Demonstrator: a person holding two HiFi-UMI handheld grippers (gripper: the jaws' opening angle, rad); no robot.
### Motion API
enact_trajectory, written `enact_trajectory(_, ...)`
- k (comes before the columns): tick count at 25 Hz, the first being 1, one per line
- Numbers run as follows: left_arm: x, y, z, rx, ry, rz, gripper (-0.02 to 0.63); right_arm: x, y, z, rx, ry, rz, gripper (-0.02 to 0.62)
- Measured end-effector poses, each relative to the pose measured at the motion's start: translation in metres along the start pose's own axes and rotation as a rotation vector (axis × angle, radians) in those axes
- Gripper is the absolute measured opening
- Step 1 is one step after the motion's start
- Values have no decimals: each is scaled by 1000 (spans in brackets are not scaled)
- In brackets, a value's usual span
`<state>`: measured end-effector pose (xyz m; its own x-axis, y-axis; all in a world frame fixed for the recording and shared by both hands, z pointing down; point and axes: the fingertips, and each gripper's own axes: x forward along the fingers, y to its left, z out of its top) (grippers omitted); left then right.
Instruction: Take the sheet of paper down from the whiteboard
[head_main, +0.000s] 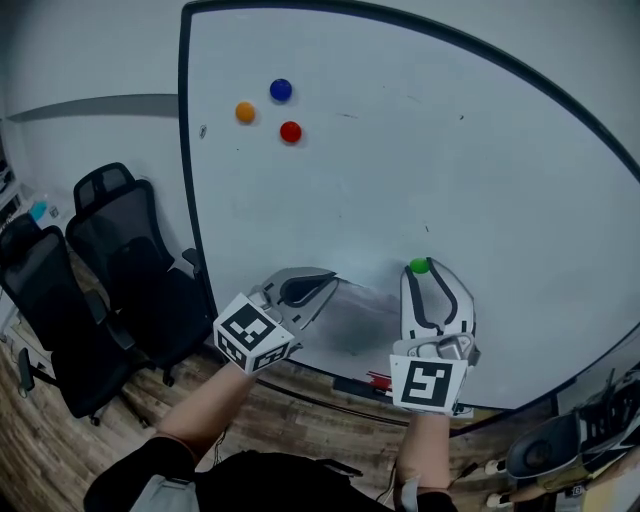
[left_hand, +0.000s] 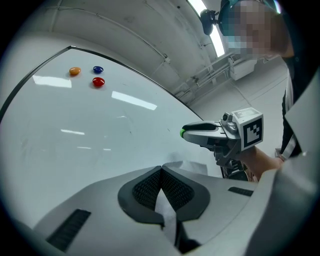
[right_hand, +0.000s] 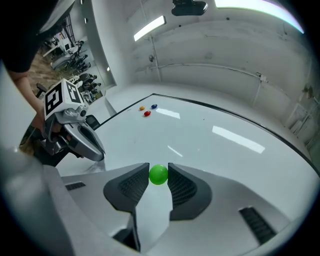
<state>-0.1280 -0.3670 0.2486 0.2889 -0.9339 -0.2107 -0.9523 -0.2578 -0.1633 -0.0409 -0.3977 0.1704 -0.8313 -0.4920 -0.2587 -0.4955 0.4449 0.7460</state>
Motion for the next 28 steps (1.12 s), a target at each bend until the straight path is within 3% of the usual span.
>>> enact_trajectory(19, -51, -9, -8, -32, 12, 36, 12, -12, -18, -15, 68, 32, -48, 124)
enact_trajectory(28, -83, -22, -31, -102, 62, 49, 12, -9, -17, -23, 77, 40, -49, 124)
